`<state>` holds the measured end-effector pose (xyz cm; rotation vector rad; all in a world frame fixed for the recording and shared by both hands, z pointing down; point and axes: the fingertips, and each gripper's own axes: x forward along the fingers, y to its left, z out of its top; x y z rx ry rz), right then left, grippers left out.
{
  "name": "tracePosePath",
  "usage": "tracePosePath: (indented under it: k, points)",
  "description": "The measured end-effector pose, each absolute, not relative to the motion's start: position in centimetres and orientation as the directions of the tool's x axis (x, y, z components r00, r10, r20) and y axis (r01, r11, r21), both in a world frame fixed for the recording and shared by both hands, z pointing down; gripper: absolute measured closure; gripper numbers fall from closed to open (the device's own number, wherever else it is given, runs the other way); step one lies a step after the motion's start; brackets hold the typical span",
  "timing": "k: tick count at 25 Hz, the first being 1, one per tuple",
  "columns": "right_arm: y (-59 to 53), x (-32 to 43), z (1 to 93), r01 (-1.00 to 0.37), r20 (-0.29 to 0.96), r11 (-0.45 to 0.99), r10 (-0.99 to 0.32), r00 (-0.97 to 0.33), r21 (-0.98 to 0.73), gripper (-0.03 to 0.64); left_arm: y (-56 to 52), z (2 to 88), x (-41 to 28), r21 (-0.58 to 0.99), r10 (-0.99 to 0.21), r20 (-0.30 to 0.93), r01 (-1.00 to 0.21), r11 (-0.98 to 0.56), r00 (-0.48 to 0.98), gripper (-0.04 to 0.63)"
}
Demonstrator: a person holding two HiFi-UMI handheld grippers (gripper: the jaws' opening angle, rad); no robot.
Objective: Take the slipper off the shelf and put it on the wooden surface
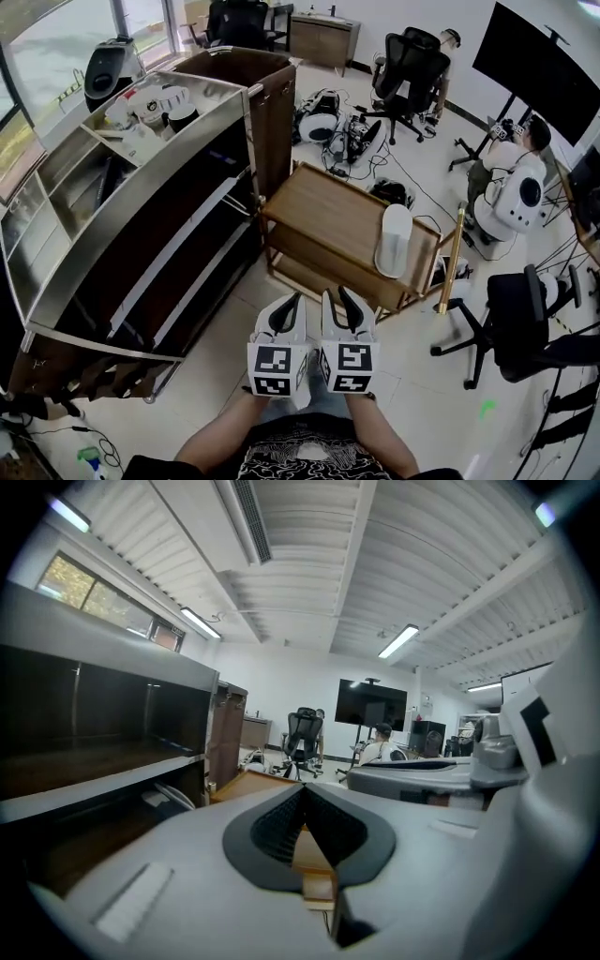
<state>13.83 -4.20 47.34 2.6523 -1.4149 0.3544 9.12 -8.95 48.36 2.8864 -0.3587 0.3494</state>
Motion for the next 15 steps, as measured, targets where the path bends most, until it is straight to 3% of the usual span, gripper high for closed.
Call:
tracePosePath:
  k: [15]
  points:
    - [-6.6,5.4,44.2,-0.974,0.198,-0.226,-0.953,0.228,0.033,0.560,-9.7,46.1,1.1,0.151,-0.501,0.214,-0.536,-0.831,0.838,0.589]
